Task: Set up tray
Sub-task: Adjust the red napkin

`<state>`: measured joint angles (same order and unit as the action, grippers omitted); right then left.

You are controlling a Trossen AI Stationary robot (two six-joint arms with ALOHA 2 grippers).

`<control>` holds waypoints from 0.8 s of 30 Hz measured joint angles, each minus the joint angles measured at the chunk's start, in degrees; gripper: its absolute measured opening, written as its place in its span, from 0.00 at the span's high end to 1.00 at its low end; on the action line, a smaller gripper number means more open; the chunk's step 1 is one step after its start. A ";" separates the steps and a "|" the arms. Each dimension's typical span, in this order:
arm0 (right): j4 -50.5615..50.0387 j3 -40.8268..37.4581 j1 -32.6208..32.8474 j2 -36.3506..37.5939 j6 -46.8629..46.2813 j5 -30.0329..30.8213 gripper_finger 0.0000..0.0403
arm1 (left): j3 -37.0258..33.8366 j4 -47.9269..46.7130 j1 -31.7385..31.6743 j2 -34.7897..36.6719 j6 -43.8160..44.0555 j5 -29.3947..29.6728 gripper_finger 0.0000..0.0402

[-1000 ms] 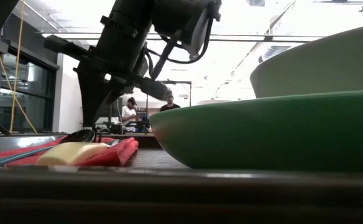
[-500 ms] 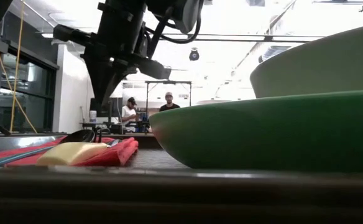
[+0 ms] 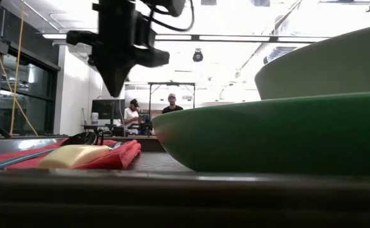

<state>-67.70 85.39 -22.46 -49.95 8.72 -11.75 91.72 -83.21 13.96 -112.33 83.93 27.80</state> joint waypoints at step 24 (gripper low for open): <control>30.65 -0.13 24.00 -41.96 -19.48 14.03 1.00 | -55.61 56.67 3.77 45.58 -33.41 7.20 0.87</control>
<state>-37.05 85.26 1.54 -91.91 -10.77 2.28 36.11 -26.54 17.72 -66.75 50.52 34.99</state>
